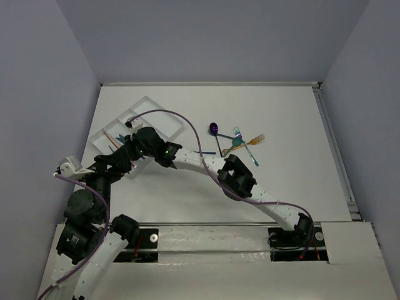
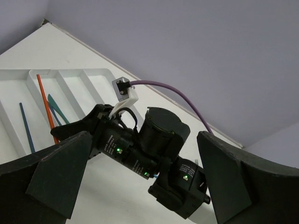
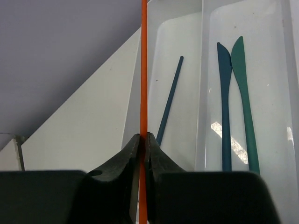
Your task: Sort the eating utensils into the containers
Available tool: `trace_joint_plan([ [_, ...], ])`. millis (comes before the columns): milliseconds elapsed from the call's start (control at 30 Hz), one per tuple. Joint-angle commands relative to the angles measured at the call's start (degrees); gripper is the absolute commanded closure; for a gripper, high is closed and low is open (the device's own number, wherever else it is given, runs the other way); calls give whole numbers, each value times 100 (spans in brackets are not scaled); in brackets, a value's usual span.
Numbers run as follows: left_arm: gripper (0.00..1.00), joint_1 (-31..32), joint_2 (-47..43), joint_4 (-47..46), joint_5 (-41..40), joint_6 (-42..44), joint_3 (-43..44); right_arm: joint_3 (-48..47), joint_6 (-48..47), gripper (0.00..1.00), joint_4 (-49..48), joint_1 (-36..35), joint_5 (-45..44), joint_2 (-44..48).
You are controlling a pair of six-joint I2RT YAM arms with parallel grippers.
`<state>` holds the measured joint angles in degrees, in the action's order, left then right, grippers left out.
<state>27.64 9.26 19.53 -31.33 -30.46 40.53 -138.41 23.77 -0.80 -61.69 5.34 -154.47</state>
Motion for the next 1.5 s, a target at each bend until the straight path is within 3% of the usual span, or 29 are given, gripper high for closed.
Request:
trace_joint_plan([
  [0,1,5,-20,-213,-13,75,25,-257,145,78,-210,-62,186,-100],
  [200,1,5,6,-230,13,66,16,-406,-4,55,-237,-62,-7,57],
  [300,1,5,6,-221,13,66,16,-65,-92,50,-377,-62,2,452],
  [433,1,5,-12,-221,13,66,16,1442,-197,53,-859,-62,-138,1426],
  [467,1,5,-20,-221,13,66,16,1796,-232,60,-1104,-62,-261,1681],
  [567,1,5,-38,-221,13,84,7,3120,-320,71,-1212,95,-489,2727],
  [633,1,5,-55,-230,13,93,-2,3757,-373,75,-1055,253,-1095,3463],
  [767,1,5,-73,-230,22,93,-10,5363,3,76,58,823,-1826,4414],
  [967,1,5,-29,-265,75,110,-19,7054,567,72,826,1739,-1764,5366],
  [1133,1,5,15,-257,92,110,-19,7442,480,70,1002,1976,-2099,5490],
  [1467,1,5,-3,-248,75,110,-19,6872,128,71,1142,2205,-2336,4769],
])
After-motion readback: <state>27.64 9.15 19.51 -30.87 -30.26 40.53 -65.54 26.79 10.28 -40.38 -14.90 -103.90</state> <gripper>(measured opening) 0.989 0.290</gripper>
